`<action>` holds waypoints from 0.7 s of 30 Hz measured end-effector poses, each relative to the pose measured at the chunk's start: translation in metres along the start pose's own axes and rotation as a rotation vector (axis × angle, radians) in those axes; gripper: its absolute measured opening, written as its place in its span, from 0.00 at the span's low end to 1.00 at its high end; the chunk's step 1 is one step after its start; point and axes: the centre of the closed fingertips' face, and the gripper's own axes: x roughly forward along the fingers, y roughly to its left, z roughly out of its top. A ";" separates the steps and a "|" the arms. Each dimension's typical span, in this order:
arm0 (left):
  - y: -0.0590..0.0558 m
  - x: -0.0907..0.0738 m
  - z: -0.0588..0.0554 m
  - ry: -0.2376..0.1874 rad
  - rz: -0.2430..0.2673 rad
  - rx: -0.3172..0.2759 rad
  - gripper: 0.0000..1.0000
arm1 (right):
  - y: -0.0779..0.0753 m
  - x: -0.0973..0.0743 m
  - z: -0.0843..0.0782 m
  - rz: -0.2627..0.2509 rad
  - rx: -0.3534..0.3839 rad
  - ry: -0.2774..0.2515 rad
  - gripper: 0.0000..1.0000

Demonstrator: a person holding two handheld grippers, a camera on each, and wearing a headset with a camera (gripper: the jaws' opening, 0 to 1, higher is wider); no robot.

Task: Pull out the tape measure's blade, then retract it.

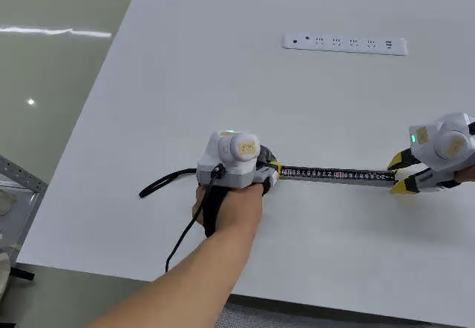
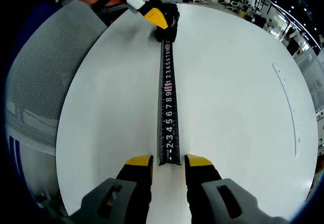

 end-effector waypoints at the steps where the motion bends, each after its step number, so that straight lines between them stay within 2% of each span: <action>1: -0.001 0.000 0.000 0.000 -0.001 -0.003 0.75 | 0.000 0.000 0.000 0.002 -0.003 -0.002 0.22; 6: -0.002 0.002 -0.001 -0.004 -0.002 -0.005 0.74 | 0.000 0.001 0.000 0.014 0.004 -0.010 0.15; 21: -0.004 0.002 0.000 -0.035 0.002 -0.004 0.71 | -0.002 0.001 0.000 0.039 0.026 -0.021 0.14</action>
